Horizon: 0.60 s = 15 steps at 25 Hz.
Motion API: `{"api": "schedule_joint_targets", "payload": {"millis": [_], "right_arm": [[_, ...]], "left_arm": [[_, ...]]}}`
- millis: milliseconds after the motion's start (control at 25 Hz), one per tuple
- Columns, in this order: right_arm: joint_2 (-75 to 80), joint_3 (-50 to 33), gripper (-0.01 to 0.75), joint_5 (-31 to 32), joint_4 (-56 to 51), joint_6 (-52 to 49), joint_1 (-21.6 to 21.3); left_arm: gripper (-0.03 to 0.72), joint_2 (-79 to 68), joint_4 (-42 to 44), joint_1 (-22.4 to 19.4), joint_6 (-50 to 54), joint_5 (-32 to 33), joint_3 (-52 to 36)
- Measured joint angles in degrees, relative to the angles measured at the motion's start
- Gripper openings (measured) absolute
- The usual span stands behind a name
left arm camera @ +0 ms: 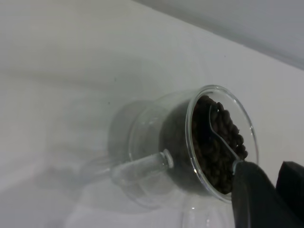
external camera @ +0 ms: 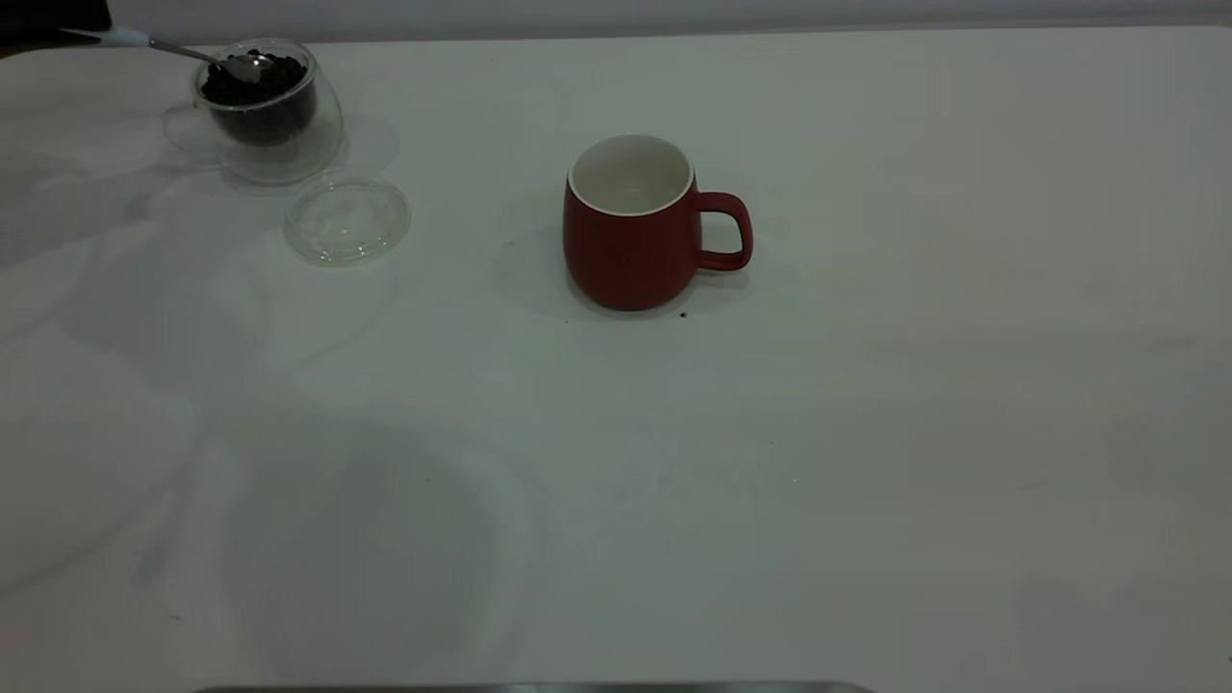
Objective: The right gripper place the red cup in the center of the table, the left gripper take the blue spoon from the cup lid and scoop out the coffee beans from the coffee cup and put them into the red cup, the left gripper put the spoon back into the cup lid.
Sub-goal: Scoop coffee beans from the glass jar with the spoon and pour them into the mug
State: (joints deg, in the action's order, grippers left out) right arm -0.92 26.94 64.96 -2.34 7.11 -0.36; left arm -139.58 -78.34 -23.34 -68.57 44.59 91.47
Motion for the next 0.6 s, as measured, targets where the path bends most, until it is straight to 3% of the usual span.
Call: {"api": "schedule_joint_targets", "payload": {"millis": [600], "right_arm": [[0.0,0.0,0.59,0.0,0.0,0.0,0.0]], "left_arm": [[0.122,-2.9,1.6,-0.6,14.7,3.1,0.0]]}}
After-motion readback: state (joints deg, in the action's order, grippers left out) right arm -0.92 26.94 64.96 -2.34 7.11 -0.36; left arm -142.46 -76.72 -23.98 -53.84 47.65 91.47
